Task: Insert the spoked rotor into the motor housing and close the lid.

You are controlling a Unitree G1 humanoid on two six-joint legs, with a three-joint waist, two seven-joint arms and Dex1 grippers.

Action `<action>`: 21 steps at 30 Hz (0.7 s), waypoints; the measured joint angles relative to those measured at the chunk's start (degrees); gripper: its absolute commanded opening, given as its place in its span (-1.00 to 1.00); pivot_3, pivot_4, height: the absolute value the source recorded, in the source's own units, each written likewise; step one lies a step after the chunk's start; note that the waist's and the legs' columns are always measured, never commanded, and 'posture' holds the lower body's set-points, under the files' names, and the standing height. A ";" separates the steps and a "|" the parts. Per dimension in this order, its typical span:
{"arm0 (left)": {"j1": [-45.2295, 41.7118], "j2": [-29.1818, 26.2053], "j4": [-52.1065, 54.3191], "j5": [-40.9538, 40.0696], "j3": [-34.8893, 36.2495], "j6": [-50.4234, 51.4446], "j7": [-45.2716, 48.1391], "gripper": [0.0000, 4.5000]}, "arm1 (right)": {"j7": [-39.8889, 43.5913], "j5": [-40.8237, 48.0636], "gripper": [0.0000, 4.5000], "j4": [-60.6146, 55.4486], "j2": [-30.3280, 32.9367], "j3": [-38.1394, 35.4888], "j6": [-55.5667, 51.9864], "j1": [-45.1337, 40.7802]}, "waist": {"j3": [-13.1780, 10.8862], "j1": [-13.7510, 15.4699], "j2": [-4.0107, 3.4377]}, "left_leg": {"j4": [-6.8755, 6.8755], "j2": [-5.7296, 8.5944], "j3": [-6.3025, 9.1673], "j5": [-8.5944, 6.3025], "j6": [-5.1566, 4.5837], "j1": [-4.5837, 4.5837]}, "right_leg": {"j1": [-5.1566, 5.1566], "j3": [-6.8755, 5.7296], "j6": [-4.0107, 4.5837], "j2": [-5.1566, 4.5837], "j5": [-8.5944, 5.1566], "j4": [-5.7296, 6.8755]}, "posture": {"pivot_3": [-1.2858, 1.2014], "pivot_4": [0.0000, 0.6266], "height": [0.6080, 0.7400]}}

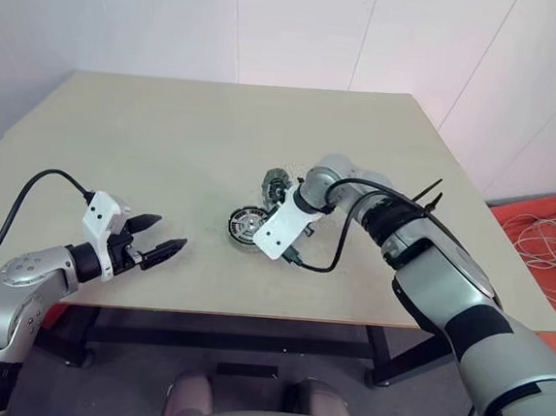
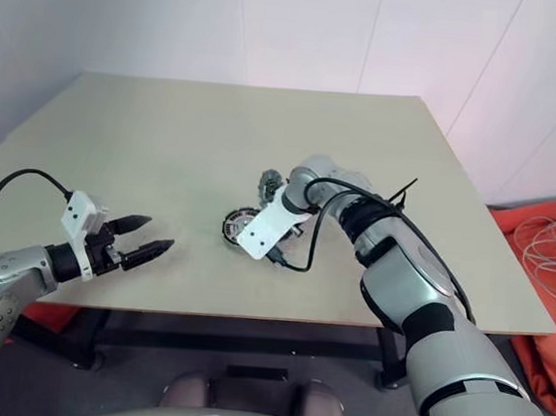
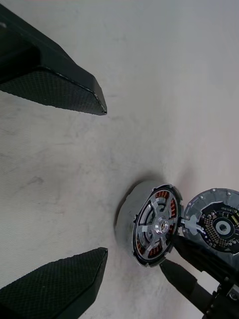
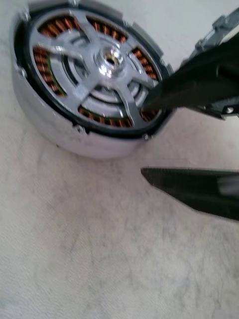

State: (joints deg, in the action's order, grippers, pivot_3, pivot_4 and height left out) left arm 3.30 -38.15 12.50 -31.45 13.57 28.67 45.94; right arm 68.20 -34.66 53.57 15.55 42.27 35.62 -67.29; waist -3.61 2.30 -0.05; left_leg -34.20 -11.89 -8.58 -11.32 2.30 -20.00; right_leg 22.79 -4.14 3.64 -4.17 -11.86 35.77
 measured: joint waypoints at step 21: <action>-0.59 0.45 -0.57 0.04 -0.19 -0.01 -0.06 1.00 | 11.86 1.64 -1.00 -19.02 0.12 -2.45 -24.18 6.28 | 0.01 0.30 0.02 | 0.00 0.00 0.02 -0.03 -0.05 -0.07 | 0.01 0.00 0.01 0.00 0.00 -0.04 | 0.03 -1.00 1.00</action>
State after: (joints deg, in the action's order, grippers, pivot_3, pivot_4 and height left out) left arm 2.71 -37.70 11.93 -31.41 13.38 28.66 45.88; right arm 80.07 -33.02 34.55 15.67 39.82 11.43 -61.01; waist -3.59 2.60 -0.03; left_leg -34.20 -11.89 -8.56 -11.35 2.25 -20.07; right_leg 22.80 -4.14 3.65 -4.17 -11.85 35.72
